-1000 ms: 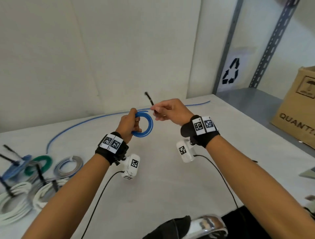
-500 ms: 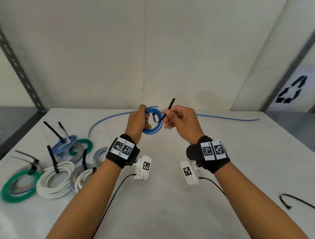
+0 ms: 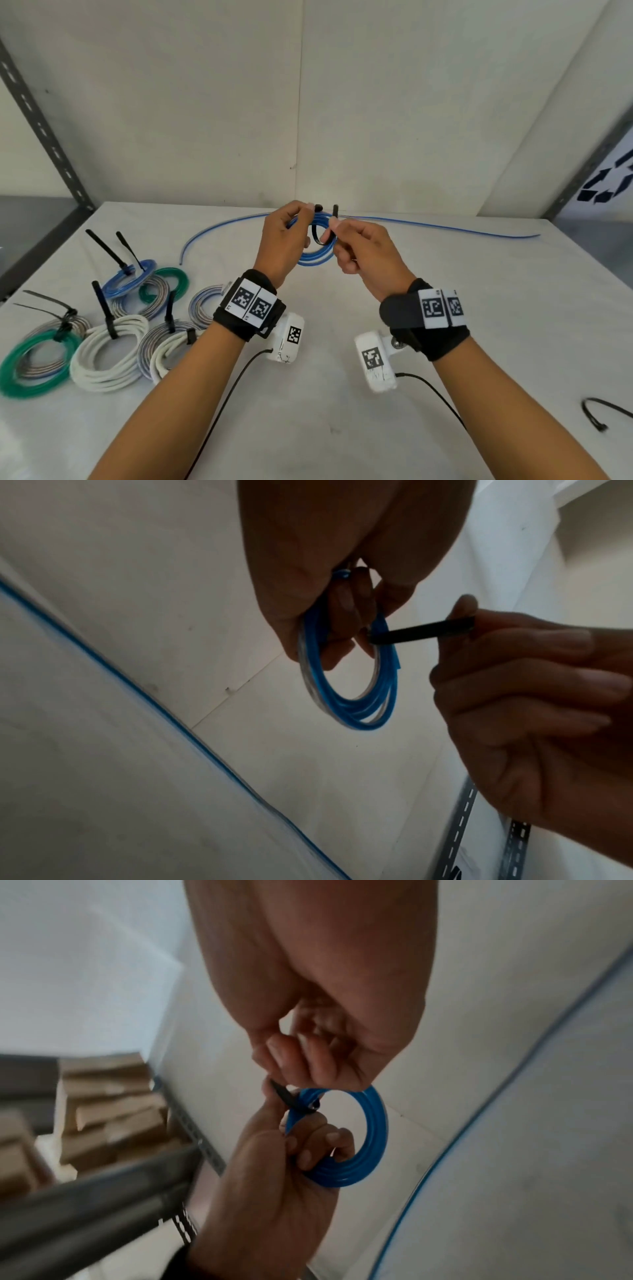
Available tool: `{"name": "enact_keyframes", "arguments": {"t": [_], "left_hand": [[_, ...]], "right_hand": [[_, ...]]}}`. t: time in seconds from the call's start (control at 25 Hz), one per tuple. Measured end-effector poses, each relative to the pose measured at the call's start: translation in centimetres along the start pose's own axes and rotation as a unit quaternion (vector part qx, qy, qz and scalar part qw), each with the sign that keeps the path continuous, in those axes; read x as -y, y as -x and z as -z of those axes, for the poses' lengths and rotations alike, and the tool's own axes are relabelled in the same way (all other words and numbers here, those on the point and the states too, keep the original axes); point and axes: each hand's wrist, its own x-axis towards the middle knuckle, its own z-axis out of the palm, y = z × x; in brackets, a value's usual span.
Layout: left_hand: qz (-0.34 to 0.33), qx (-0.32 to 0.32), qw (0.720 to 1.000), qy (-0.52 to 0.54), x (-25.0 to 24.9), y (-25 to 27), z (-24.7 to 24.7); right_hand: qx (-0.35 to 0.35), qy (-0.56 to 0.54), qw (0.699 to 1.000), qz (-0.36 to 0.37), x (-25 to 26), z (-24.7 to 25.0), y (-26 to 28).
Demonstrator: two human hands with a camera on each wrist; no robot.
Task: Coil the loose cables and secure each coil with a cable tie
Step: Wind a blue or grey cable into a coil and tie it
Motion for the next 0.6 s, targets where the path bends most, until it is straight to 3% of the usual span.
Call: {"name": "enact_keyframes", "arguments": {"t": [0.16,0.6], "left_hand": [[-0.070,0.037,0.997,-0.016,-0.64,0.44,-0.21],[-0.088,0.056,0.993,-0.050,-0.27,0.76,-0.78]], "right_hand": [[0.046,-0.065,0.994,-0.075,0.20,0.49,-0.05],[0.045,-0.086,0.992,-0.080,0.21,1.11,0.27]]}}
